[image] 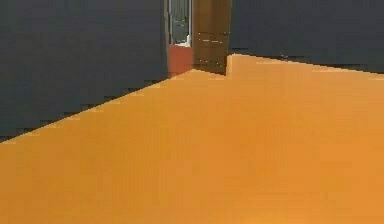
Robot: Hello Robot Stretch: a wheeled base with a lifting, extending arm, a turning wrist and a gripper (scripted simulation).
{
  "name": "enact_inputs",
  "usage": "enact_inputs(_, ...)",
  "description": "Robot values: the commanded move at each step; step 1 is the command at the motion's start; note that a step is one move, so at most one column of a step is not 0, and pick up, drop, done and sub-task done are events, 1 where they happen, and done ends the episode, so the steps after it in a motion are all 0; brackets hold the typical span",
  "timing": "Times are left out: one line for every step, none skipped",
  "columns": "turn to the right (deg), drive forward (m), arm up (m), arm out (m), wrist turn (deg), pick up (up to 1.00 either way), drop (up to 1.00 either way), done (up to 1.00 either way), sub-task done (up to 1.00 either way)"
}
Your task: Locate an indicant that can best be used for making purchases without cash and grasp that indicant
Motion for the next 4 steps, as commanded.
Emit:
enact_inputs(0.0,1.00,0.00,0.00,0.0,0.00,0.00,0.00,0.00)
enact_inputs(0.0,1.00,0.00,0.00,0.0,0.00,0.00,0.00,0.00)
enact_inputs(0.0,1.00,0.00,0.00,0.0,0.00,0.00,0.00,0.00)
enact_inputs(0.0,1.00,0.00,0.00,0.0,0.00,0.00,0.00,0.00)
